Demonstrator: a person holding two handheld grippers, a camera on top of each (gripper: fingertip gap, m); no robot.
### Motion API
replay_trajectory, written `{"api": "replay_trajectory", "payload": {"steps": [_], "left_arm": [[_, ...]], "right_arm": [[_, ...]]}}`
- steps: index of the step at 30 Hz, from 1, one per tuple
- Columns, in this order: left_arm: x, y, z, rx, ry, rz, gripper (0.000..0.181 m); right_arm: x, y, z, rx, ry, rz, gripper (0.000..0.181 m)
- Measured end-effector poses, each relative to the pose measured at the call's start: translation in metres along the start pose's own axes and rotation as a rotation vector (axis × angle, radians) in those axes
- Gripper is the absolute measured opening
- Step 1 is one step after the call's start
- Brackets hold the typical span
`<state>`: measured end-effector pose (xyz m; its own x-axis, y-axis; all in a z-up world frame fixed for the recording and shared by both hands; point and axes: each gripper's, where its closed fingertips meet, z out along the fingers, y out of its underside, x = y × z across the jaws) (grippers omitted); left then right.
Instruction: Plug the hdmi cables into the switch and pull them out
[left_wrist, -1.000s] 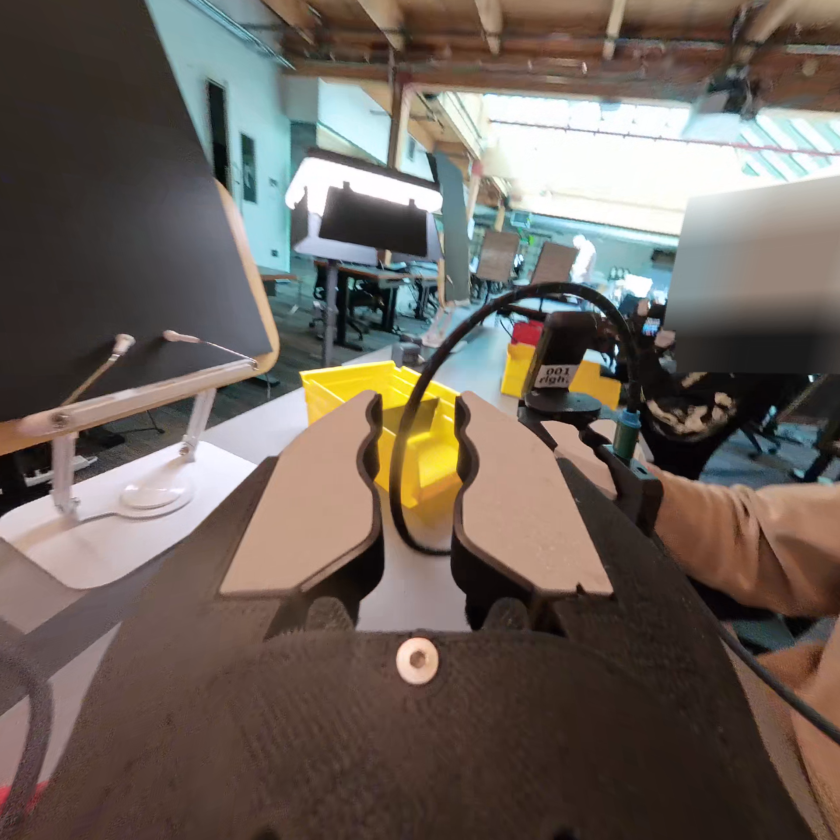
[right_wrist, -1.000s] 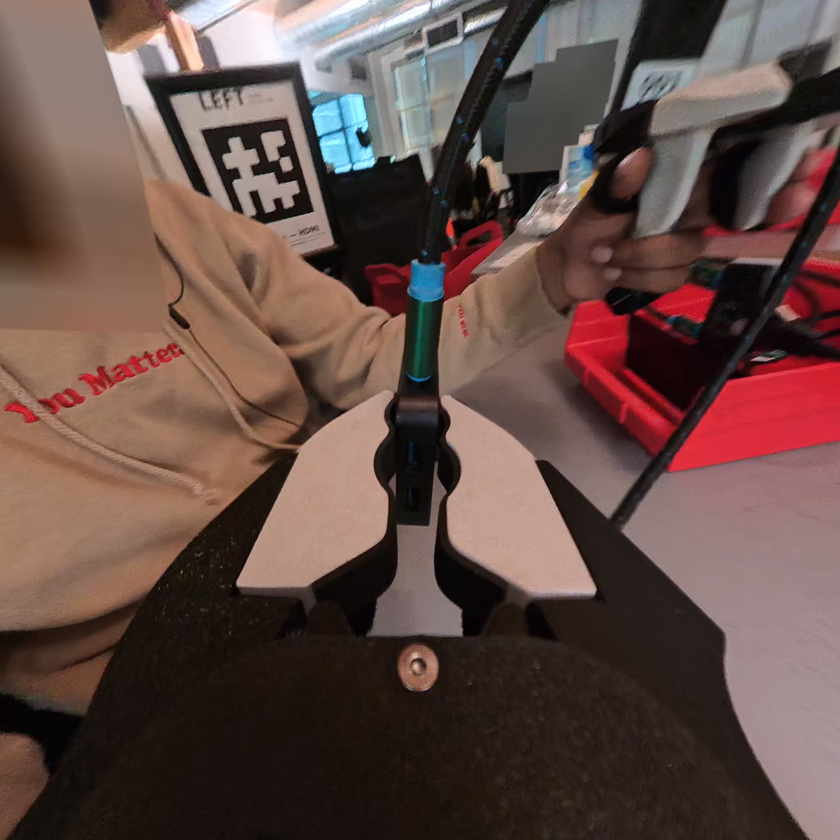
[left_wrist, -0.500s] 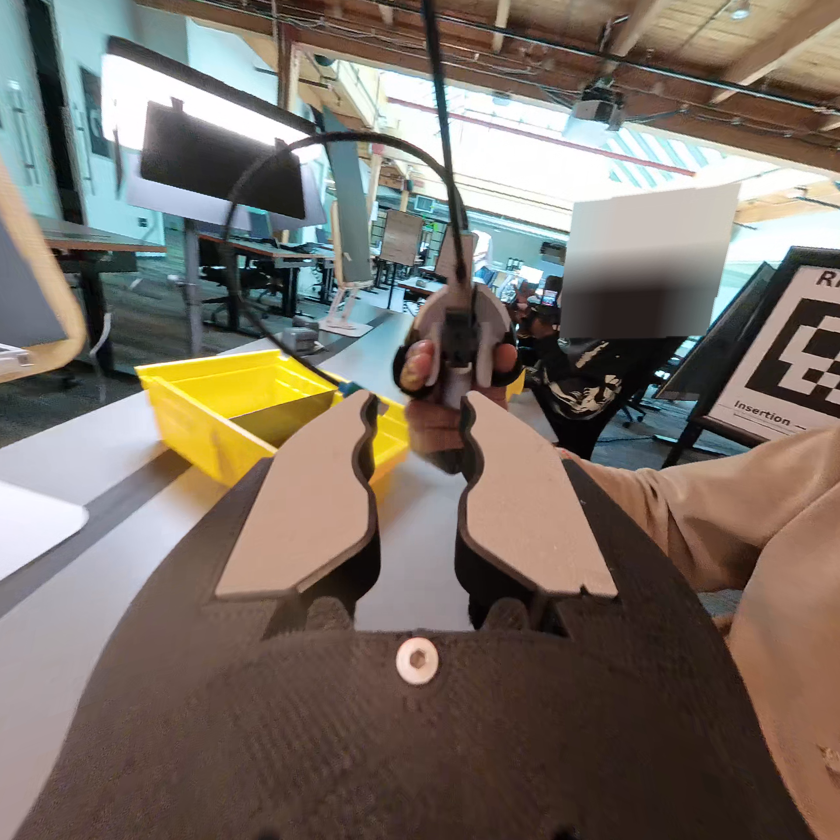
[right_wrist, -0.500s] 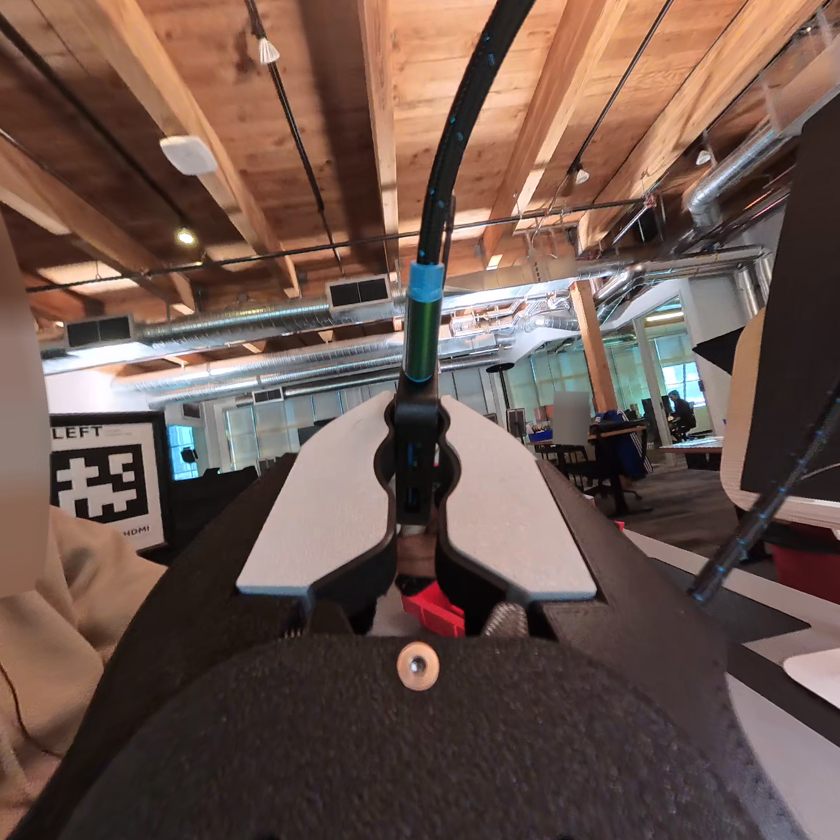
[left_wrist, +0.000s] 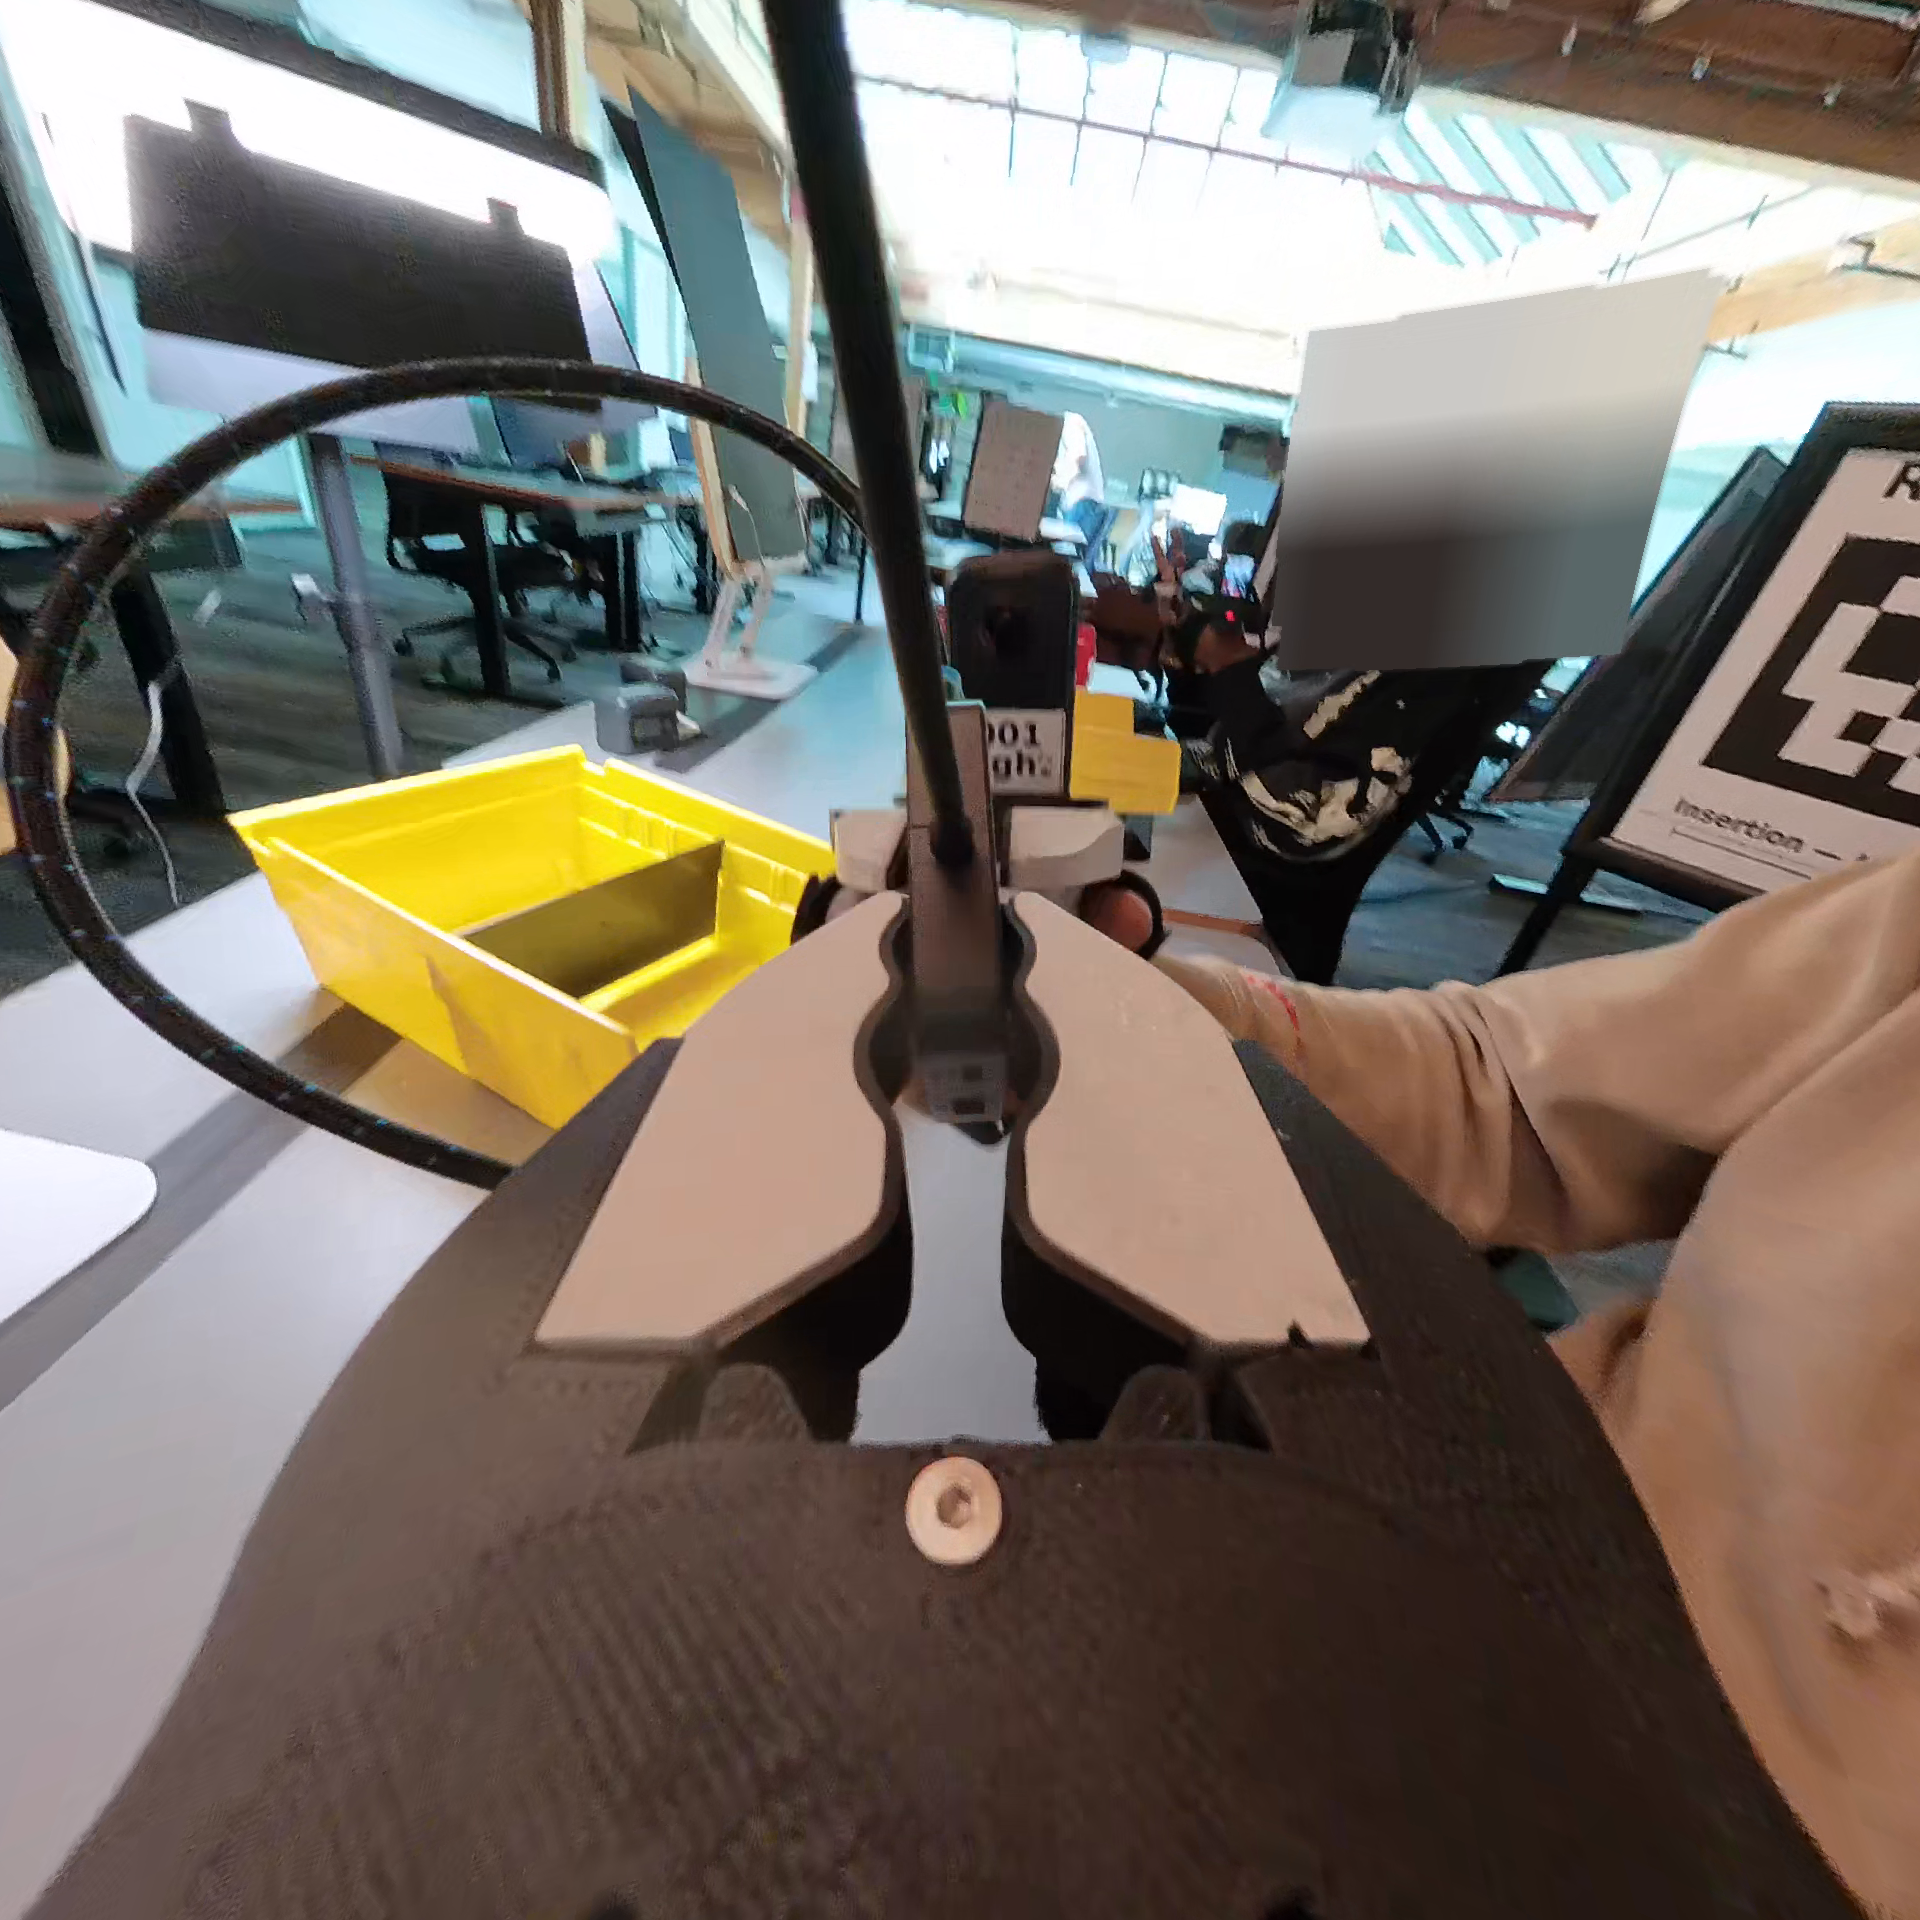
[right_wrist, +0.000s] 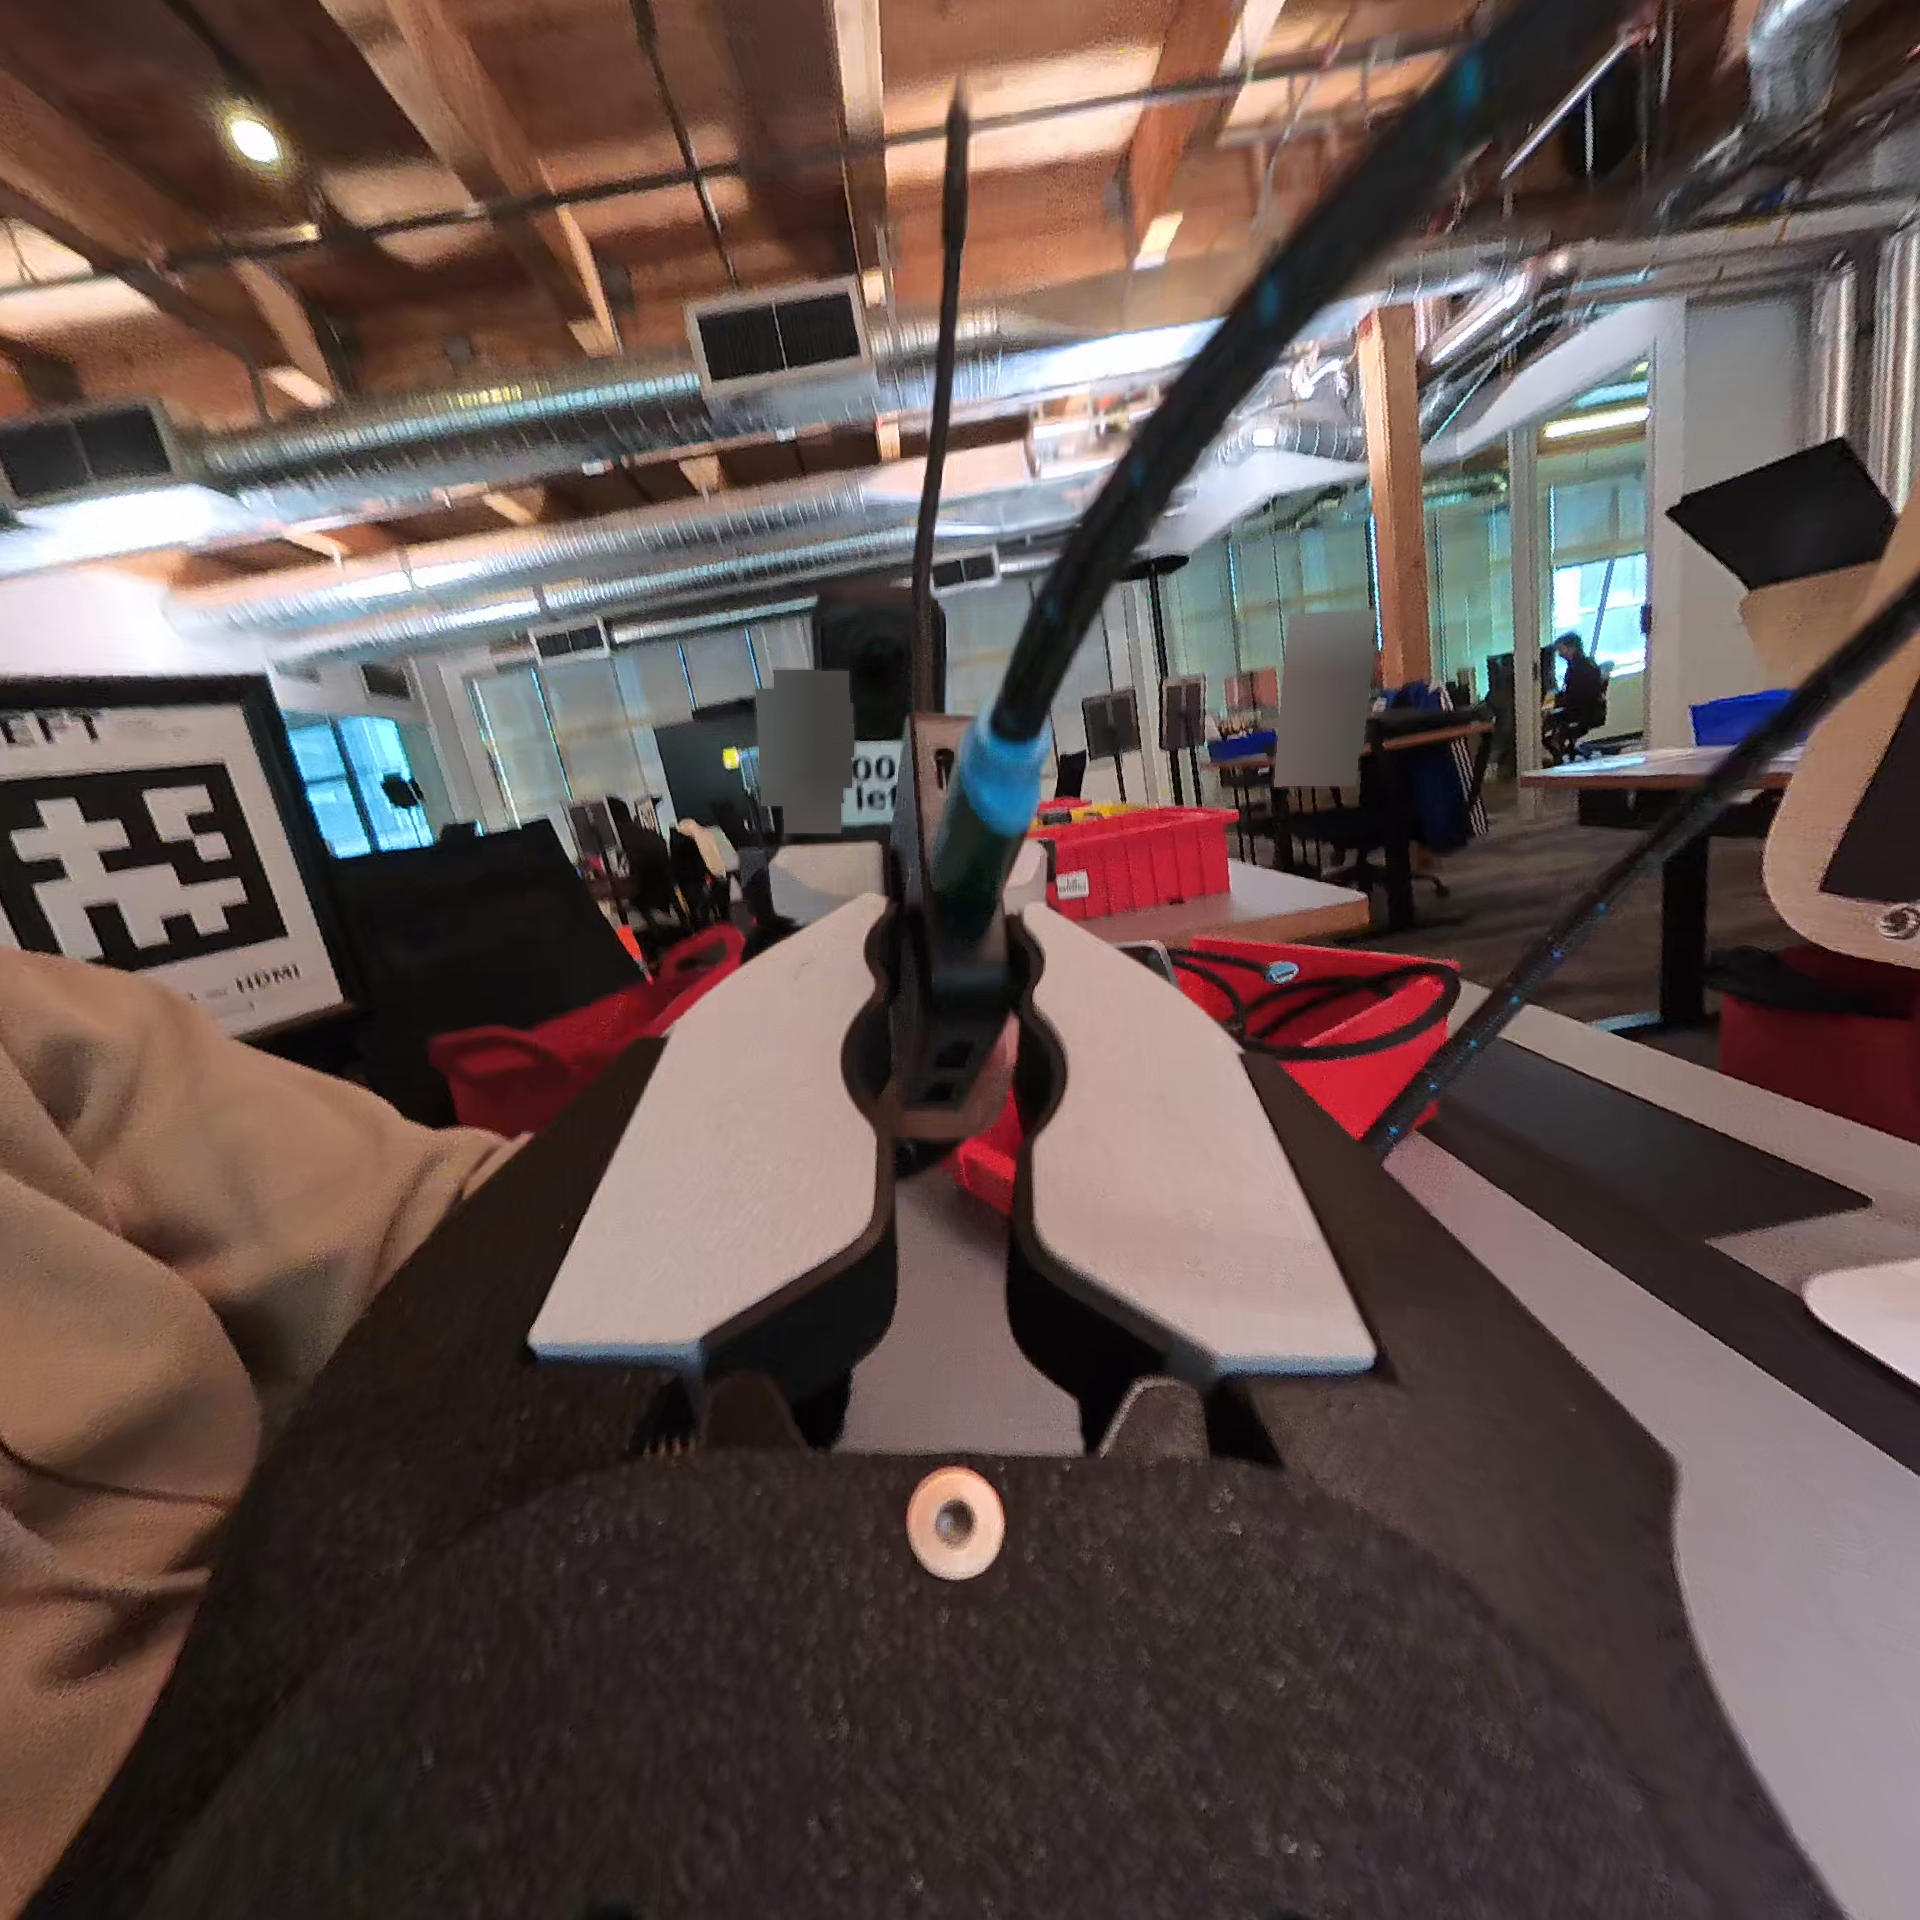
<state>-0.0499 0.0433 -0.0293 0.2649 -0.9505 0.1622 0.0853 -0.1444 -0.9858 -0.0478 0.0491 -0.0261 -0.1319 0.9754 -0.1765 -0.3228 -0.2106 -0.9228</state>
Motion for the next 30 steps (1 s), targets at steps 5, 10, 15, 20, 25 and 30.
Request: {"api": "replay_trajectory", "payload": {"steps": [5, 10, 15, 20, 25, 30], "left_arm": [[-0.001, 0.004, -0.013, -0.058, 0.045, -0.062, 0.014], [0.002, 0.009, -0.014, -0.103, 0.069, -0.068, 0.014], [0.003, 0.007, -0.011, -0.073, 0.080, -0.096, 0.014], [-0.002, 0.000, -0.007, 0.032, 0.060, -0.079, 0.015], [0.002, 0.006, 0.003, 0.057, 0.087, -0.074, 0.033], [0.012, 0.018, 0.020, 0.064, 0.153, -0.102, 0.036]], "right_arm": [[-0.006, 0.007, -0.007, -0.121, -0.033, -0.051, 0.022], [-0.003, -0.005, -0.012, -0.051, -0.028, -0.017, 0.018], [-0.003, -0.004, -0.016, -0.082, -0.033, -0.024, 0.013], [-0.003, -0.009, -0.018, -0.052, -0.029, -0.039, 0.011], [-0.003, -0.020, -0.020, 0.026, -0.024, -0.028, 0.011], [-0.008, -0.025, -0.020, 0.082, -0.052, -0.024, 0.011]]}}
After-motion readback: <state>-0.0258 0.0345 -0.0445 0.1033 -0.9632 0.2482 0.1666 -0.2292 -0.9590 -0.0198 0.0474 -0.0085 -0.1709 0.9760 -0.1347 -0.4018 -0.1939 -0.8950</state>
